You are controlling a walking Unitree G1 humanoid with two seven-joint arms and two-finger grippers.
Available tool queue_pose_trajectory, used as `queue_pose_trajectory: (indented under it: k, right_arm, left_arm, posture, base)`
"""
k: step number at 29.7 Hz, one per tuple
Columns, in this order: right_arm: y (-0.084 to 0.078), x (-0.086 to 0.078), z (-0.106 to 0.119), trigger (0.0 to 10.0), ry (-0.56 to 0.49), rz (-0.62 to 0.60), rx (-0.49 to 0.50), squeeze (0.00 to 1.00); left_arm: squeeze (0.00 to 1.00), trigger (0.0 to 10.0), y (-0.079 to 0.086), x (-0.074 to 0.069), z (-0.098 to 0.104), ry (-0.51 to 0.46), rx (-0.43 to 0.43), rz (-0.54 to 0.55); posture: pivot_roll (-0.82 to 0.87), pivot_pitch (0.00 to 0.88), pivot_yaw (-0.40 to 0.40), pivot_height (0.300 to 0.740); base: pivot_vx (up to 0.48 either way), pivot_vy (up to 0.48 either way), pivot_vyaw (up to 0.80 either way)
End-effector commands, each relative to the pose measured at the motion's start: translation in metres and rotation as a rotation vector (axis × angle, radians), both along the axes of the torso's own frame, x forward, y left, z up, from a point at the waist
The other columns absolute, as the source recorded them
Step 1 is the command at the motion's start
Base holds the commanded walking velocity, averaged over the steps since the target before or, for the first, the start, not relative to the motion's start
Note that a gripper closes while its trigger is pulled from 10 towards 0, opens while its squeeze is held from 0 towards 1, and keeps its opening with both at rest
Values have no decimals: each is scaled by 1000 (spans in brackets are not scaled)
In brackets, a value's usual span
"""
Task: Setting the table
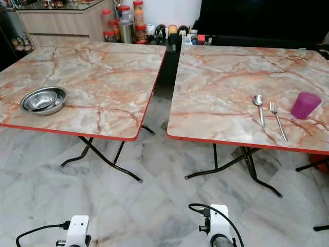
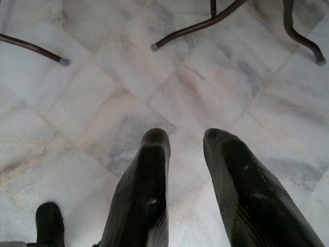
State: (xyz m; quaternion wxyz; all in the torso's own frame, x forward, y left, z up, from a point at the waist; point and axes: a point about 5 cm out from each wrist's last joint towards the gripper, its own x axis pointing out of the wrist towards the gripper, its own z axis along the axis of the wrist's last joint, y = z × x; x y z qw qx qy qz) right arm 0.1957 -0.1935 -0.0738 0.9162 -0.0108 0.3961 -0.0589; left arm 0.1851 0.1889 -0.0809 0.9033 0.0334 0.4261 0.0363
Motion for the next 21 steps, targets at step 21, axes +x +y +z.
queue_pose_trajectory:
  k: [21]
  right_arm:
    - [5, -3, -3, 10000, 13, -25, 17, 0]
  left_arm:
    - [0, 10000, 11, -11, -4, 50, 35, -2]
  posture:
    - [-107, 33, -1, 740]
  base:
    - [0, -249, -125]
